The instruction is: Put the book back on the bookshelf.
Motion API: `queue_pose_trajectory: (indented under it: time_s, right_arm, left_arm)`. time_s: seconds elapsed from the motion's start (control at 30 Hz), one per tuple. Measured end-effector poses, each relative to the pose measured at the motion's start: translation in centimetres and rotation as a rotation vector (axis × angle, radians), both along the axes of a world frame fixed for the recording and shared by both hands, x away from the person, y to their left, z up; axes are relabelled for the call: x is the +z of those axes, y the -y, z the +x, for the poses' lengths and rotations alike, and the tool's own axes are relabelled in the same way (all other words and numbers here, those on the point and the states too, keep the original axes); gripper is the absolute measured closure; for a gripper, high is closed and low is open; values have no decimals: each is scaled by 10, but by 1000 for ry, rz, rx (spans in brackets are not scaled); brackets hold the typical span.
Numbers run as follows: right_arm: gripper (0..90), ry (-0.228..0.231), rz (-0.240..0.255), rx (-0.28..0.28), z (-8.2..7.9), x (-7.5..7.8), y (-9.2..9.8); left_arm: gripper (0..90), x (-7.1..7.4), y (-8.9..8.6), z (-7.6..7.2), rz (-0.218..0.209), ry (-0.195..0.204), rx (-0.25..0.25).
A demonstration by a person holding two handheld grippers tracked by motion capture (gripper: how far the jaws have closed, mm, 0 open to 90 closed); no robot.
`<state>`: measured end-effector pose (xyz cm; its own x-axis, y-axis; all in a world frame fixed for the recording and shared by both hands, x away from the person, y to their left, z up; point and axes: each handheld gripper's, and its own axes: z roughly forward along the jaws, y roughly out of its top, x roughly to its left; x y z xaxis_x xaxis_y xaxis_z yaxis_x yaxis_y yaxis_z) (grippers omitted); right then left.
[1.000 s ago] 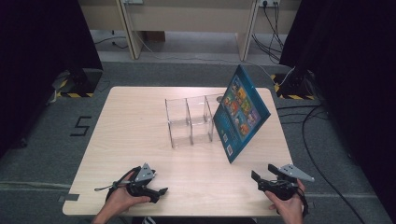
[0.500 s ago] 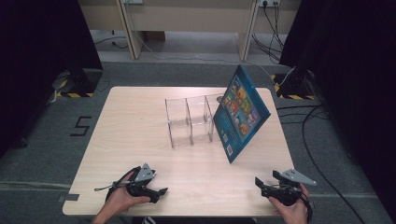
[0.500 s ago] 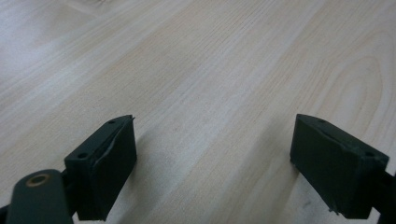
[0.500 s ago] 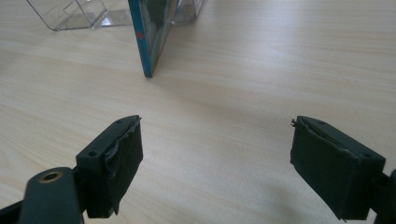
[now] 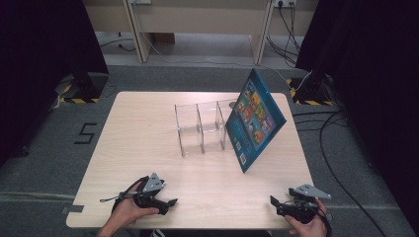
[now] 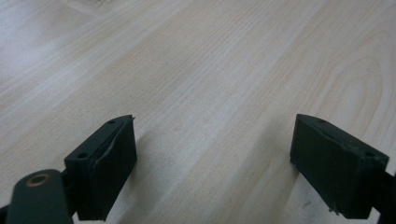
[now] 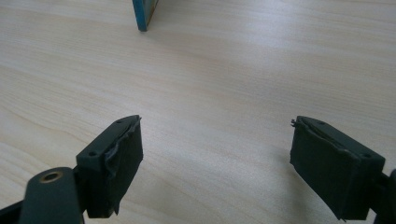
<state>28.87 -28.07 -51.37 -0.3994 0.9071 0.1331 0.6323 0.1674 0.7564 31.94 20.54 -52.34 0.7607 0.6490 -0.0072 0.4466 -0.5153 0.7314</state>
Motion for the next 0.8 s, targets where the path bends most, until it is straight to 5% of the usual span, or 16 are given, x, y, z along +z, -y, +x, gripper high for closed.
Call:
queue_pose_trajectory:
  time_s: [0.27, 0.63, 0.8]
  right_arm:
    - [172, -34, -38, -8, -1, -3, 1]
    - [142, 10, -146, 64, -4, -7, -3]
    - [136, 16, -143, 71, -4, -8, -3]
  left_arm:
    - [135, 0, 0, 0, 0, -1, 0]
    - [134, 0, 0, 0, 0, -1, 1]
    - [135, 0, 0, 0, 0, -1, 1]
